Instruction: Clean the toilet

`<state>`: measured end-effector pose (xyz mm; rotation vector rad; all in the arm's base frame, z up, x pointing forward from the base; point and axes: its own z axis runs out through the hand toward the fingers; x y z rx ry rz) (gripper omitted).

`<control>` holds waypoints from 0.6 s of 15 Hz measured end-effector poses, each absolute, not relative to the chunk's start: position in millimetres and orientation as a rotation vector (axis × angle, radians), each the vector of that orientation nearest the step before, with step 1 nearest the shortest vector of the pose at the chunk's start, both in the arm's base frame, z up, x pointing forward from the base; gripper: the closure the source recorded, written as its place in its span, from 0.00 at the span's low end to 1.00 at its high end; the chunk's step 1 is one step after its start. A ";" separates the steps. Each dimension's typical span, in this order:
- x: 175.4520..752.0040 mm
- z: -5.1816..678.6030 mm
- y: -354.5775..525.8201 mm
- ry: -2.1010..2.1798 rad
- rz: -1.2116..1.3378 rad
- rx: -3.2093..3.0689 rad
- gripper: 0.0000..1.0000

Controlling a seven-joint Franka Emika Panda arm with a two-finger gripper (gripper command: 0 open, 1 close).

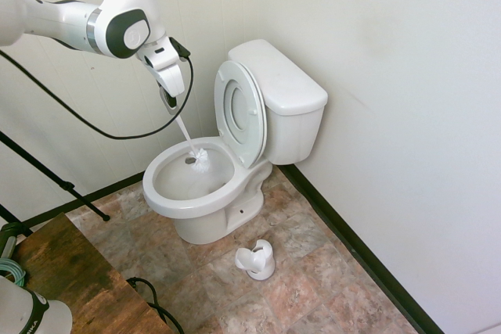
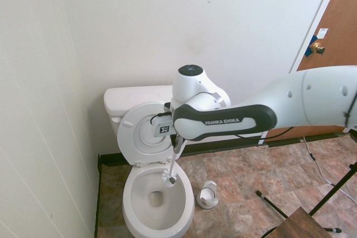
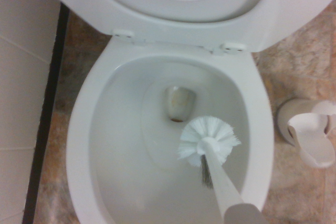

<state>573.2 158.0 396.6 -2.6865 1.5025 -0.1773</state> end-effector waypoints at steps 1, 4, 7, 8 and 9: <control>584.1 382.7 171.4 1.484 -0.173 -2.693 1.00; 620.4 335.0 200.0 1.454 -0.145 -2.701 1.00; 656.5 284.9 204.5 1.478 -0.130 -2.687 1.00; 665.7 273.6 203.7 1.492 -0.126 -2.679 1.00; 673.4 264.5 203.1 1.505 -0.122 -2.670 1.00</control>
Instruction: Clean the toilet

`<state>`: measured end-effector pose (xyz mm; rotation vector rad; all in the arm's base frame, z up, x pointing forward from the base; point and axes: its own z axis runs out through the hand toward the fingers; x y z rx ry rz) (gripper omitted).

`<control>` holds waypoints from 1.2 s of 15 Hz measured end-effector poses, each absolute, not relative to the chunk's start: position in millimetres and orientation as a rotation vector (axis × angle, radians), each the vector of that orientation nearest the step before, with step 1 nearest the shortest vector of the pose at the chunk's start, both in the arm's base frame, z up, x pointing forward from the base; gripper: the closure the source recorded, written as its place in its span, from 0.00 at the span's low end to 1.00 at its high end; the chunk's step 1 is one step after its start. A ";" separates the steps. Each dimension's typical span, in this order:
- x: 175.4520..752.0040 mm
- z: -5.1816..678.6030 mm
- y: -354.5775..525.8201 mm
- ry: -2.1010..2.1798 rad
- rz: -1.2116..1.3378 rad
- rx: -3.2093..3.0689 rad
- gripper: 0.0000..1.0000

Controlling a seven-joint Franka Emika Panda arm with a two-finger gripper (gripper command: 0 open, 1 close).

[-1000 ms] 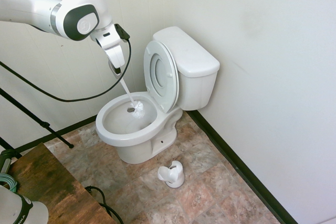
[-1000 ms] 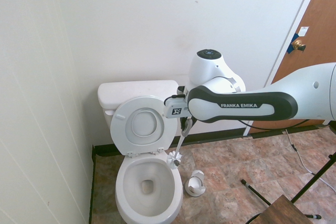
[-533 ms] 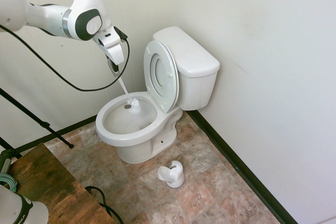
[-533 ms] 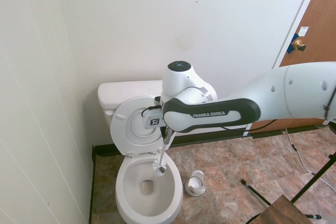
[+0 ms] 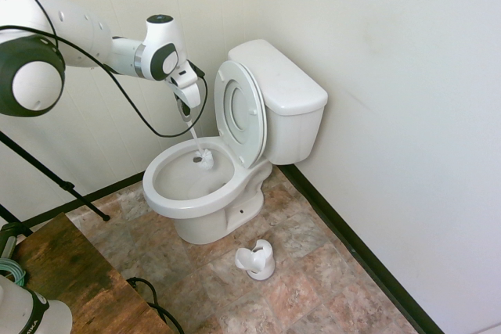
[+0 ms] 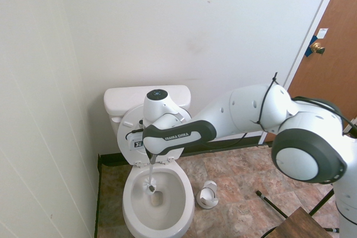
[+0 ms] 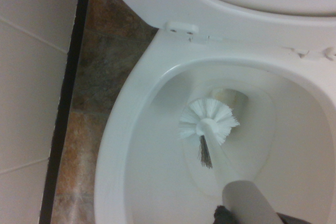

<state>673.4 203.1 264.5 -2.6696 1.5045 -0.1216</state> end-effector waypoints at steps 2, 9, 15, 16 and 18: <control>683.7 246.6 204.3 1.523 -0.106 -2.655 1.00; 694.2 213.4 186.0 1.597 -0.099 -2.601 1.00; 703.7 192.2 178.7 1.621 -0.078 -2.568 1.00; 706.0 189.9 179.2 1.615 -0.077 -2.568 1.00; 707.0 189.6 186.8 1.591 -0.076 -2.574 1.00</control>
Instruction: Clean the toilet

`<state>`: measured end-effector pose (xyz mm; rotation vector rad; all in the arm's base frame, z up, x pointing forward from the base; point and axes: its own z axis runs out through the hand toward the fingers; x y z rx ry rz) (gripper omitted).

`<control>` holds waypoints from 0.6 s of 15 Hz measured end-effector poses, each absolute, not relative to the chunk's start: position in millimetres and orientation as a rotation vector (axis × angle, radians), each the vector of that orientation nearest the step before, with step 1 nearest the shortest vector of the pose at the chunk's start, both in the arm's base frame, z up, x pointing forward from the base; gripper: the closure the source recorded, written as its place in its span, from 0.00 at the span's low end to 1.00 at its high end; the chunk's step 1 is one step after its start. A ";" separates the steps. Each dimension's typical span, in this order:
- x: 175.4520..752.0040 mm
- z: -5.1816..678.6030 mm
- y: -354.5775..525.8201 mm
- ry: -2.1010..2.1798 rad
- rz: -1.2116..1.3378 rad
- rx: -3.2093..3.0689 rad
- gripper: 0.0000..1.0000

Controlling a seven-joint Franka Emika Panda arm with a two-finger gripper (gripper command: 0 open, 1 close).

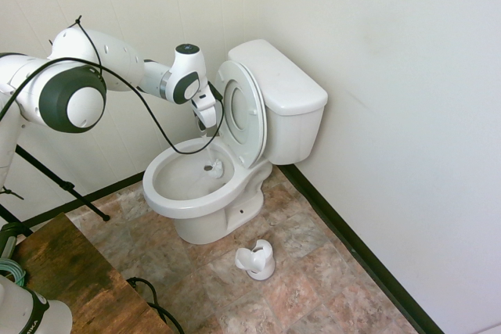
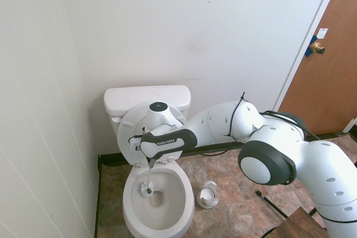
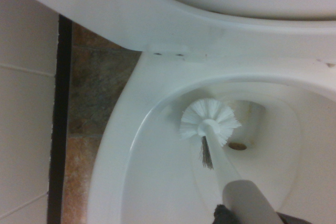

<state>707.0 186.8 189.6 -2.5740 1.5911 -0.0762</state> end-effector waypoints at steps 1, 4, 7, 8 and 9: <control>706.6 191.5 192.5 1.580 -0.079 -2.578 1.00; 701.9 194.8 210.7 1.545 -0.077 -2.599 1.00; 696.8 192.9 221.4 1.523 -0.056 -2.628 1.00; 694.4 191.3 225.3 1.511 -0.047 -2.639 1.00; 691.2 189.0 229.3 1.498 -0.040 -2.650 1.00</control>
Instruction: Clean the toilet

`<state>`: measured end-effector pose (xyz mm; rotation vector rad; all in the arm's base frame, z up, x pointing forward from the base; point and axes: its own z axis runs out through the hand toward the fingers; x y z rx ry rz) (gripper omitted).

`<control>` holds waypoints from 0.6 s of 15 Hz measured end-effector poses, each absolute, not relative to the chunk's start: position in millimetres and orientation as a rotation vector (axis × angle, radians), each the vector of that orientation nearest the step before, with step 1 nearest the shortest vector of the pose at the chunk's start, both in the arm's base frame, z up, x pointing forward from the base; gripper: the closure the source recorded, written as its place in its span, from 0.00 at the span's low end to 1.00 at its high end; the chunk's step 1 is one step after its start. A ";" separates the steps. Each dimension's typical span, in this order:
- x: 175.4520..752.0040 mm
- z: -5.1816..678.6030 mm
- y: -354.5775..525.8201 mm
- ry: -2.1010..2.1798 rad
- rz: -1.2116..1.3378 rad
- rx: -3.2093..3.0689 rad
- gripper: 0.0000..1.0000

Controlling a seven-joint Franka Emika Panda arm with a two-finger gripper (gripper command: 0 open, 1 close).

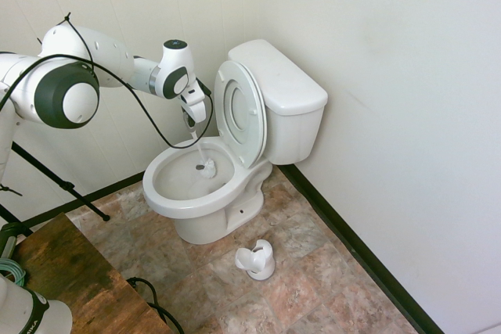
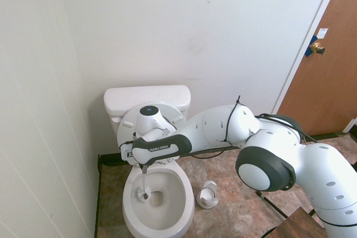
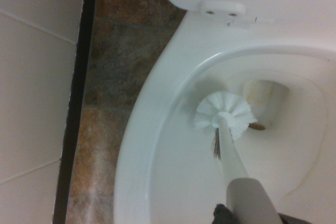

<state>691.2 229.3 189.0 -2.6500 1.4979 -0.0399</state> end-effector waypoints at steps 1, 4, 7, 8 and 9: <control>686.9 186.3 233.4 1.481 -0.028 -2.665 1.00; 666.9 175.4 240.8 1.424 0.031 -2.734 1.00; 648.3 171.9 238.8 1.369 0.059 -2.796 1.00; 641.6 172.5 236.9 1.352 0.069 -2.812 1.00; 634.6 173.9 234.5 1.327 0.079 -2.831 1.00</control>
